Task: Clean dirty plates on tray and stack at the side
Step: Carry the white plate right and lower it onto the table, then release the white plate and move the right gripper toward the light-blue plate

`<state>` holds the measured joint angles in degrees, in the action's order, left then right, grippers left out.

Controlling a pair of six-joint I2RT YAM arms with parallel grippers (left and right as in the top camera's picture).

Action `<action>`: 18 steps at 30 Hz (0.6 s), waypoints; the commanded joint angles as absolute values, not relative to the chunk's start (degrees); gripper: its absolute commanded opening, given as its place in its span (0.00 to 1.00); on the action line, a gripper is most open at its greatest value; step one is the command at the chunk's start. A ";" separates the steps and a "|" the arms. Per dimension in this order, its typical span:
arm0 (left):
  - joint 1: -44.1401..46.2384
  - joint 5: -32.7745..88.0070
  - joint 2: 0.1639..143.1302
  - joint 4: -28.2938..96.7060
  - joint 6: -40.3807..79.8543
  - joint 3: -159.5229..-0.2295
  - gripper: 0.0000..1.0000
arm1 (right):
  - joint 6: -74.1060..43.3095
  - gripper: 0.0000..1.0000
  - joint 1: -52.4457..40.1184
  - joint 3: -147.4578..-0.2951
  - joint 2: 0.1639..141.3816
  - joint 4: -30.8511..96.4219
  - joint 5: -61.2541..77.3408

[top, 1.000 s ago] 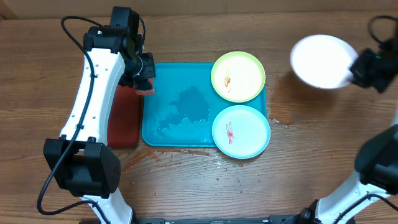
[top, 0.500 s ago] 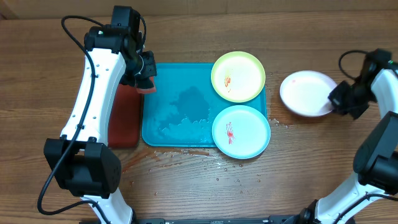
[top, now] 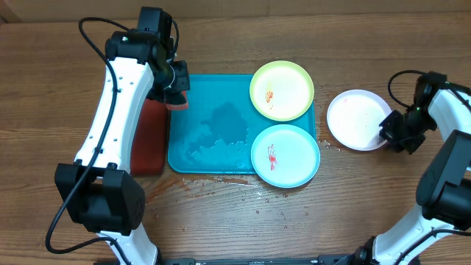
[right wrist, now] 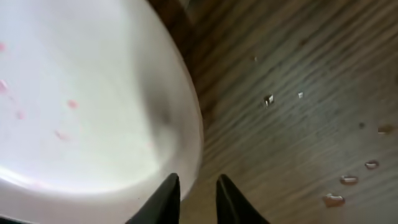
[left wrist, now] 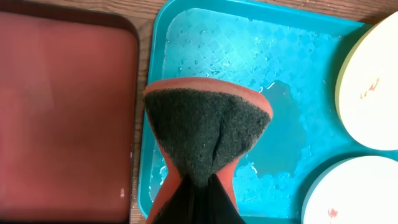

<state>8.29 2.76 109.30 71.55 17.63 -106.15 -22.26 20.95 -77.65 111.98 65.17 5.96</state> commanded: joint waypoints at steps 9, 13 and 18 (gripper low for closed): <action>12.10 2.37 109.56 70.19 17.54 -107.63 0.04 | -8.32 0.27 15.49 -81.17 100.84 72.64 24.05; 12.69 2.35 109.62 70.00 17.56 -107.63 0.04 | -7.03 0.27 8.80 -79.37 100.88 75.18 20.95; 12.69 2.37 109.62 70.00 17.56 -107.63 0.04 | -7.88 0.32 2.31 -75.48 100.90 75.09 19.92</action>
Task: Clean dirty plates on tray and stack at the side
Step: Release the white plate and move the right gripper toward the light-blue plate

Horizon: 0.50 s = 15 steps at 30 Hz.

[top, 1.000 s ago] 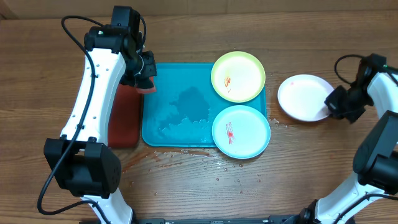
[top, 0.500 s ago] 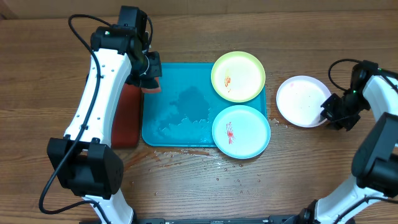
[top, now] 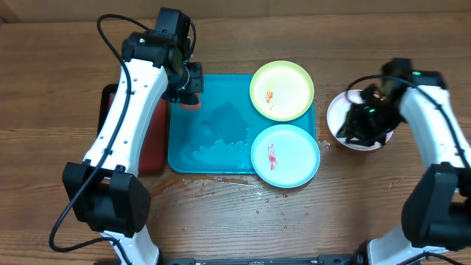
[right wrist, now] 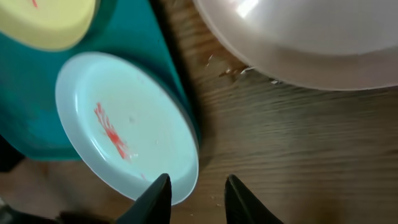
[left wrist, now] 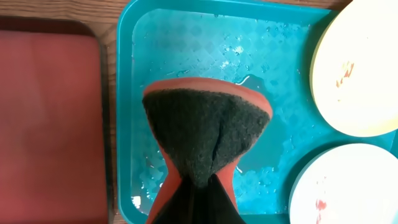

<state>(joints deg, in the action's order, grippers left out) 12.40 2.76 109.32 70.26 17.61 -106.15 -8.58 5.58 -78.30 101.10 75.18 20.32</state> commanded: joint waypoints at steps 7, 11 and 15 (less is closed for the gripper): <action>12.69 2.35 109.62 70.00 17.56 -107.63 0.04 | -13.72 0.32 -4.19 -66.15 100.90 66.74 15.62; 12.69 2.35 109.62 70.00 17.54 -107.63 0.04 | -13.72 0.32 -5.63 -62.92 100.90 61.23 15.46; 12.69 2.35 109.62 70.02 17.54 -107.63 0.04 | -13.74 0.32 -6.57 -60.34 100.90 57.49 15.49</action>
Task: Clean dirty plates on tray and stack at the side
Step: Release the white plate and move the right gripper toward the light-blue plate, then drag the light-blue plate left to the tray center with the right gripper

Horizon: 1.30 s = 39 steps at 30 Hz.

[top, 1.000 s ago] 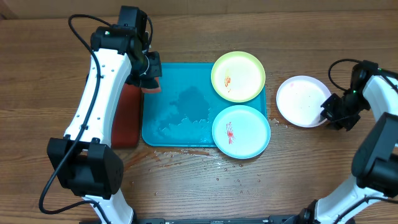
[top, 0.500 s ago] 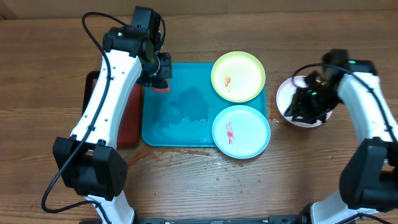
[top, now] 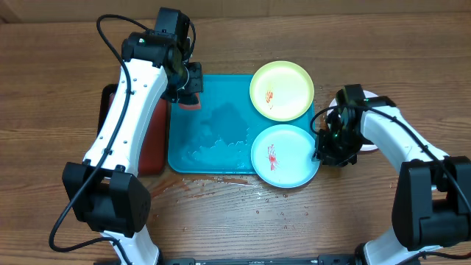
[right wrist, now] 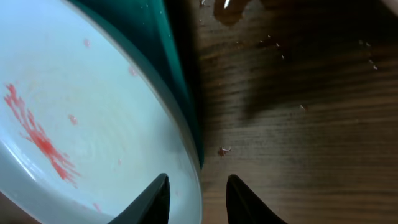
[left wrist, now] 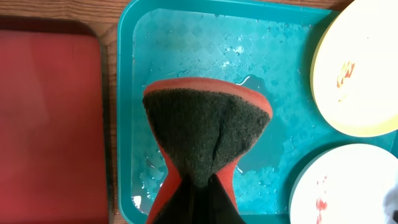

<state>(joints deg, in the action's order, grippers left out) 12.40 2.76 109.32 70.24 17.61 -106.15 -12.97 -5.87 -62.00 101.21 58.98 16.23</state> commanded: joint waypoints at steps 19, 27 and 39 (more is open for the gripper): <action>12.69 2.37 109.62 70.02 17.56 -107.63 0.04 | -13.76 0.04 -7.09 -60.12 100.92 59.53 18.61; 12.69 2.37 109.62 70.02 17.56 -107.63 0.04 | -23.97 0.04 -14.48 -63.18 100.86 55.88 17.61; 12.69 2.37 109.62 70.06 17.56 -107.63 0.04 | -51.53 0.04 -32.08 -64.23 101.21 33.74 5.85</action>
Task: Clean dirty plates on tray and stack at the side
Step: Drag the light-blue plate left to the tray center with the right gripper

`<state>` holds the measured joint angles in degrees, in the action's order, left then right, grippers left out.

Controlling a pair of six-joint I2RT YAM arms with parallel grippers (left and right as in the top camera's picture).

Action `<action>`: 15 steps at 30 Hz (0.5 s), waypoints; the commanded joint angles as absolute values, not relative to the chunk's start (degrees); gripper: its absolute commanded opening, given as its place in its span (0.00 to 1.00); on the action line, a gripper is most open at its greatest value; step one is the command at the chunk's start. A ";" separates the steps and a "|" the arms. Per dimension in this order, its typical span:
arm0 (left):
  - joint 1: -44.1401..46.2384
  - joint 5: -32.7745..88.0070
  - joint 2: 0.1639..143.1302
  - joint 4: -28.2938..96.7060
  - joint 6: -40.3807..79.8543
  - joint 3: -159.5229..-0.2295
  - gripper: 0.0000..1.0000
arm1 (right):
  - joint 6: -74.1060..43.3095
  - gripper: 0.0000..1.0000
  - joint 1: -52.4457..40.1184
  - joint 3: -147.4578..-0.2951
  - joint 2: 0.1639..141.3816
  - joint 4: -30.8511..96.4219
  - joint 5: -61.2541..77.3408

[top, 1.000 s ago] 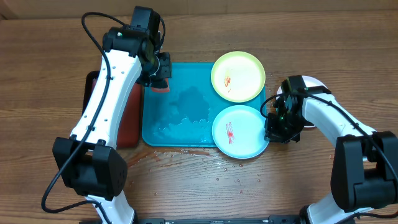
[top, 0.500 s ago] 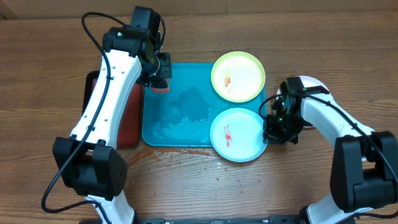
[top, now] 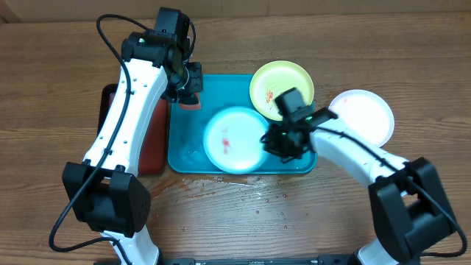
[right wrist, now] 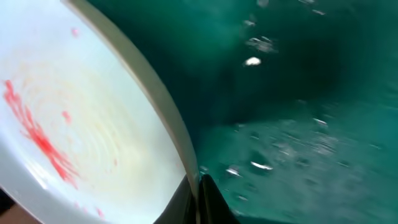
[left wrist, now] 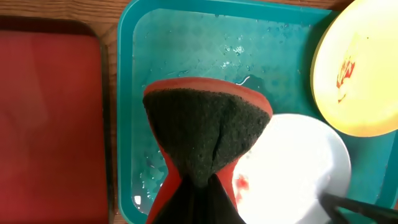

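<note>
A light blue plate [top: 234, 140] with a red smear lies at the middle of the wet teal tray [top: 191, 158]. My right gripper [top: 278, 141] is shut on its right rim [right wrist: 180, 149]. A yellow plate [top: 291, 79] with red stains sits at the tray's back right corner. My left gripper [top: 188, 94] hovers over the tray's back left, shut on a folded red sponge [left wrist: 205, 134] with a dark scouring face. A clean white plate [top: 364, 116] rests on the table to the right of the tray.
A dark red tray [top: 147, 140] lies left of the teal tray, partly under my left arm. Water drops and red specks [top: 257, 195] dot the wood in front of the teal tray.
My right gripper has shut on the blue plate's rim and the plate now lies at the tray's middle instead of its front right corner. The left gripper with the sponge has not moved.
My right gripper was at the white plate's right edge on the table, nearly shut. It then stood open over the table near the blue plate, then open at that plate's rim. Now it grips the plate at mid-tray. The left arm shifted right early with the sponge, then stayed.
</note>
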<state>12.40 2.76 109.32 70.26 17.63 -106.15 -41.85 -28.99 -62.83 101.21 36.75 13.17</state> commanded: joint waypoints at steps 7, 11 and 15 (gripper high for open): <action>12.69 2.37 109.62 70.04 17.56 -107.63 0.04 | -53.89 0.04 -35.18 -64.20 103.22 31.14 3.84; 12.73 2.37 109.62 70.04 17.56 -107.63 0.04 | -53.87 0.04 -35.31 -64.20 104.47 30.52 3.92; 12.78 2.37 109.62 70.02 17.58 -107.63 0.04 | -53.80 0.04 -35.31 -64.20 105.56 29.36 4.84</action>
